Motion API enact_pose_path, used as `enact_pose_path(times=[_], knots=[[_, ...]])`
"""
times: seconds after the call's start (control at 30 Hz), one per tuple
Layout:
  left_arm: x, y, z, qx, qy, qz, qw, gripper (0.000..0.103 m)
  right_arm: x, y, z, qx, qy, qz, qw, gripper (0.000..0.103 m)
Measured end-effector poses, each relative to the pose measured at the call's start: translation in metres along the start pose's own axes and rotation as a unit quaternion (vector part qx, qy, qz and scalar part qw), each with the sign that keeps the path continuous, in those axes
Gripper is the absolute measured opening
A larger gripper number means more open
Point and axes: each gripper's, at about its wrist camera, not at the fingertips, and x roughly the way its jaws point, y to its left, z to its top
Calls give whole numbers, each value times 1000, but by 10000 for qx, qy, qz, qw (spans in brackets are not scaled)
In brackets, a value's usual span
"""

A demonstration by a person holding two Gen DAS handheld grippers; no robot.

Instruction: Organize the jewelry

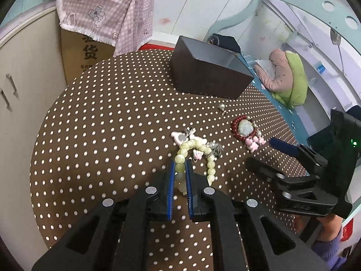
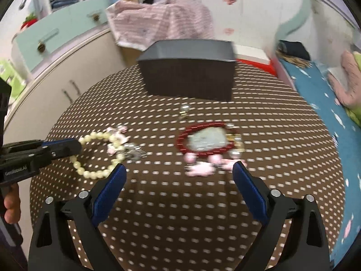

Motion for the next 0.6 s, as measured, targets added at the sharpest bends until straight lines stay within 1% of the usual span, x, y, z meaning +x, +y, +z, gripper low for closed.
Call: enact_pose_path(times=[0.03,0.07,0.13,0.23,0.37,0.43,0.47,0.5,0.6], knots=[[-1,1,-2,7,2,-5,10000,8,3,4,2,-73,40,8,10000,62],[-2,5,-5,8,4,-8,10000,8,6,8,4,-156,66,14,9999,59],[-5,10,-10,2,9,-13,10000,8,13,15,6,-322,169,33,9993,56],[-9,15,-12,6,-3,42,10000,8,19,22,10,-434,230,161,9987,55],[-12,23,-16,-25,13,17,10000,8,23,33,13,-641,292,289,9971,55],[-13,27,-17,-42,24,40,10000,8,24,40,15,-712,302,380,9963,53],[-15,29,-17,-56,6,70,10000,8,26,43,16,-736,332,423,9958,49],[-15,31,-16,-66,2,69,10000,8,28,46,16,-774,365,504,9951,49],[-15,32,-15,-29,29,48,10000,8,31,50,18,-844,348,568,9942,49]])
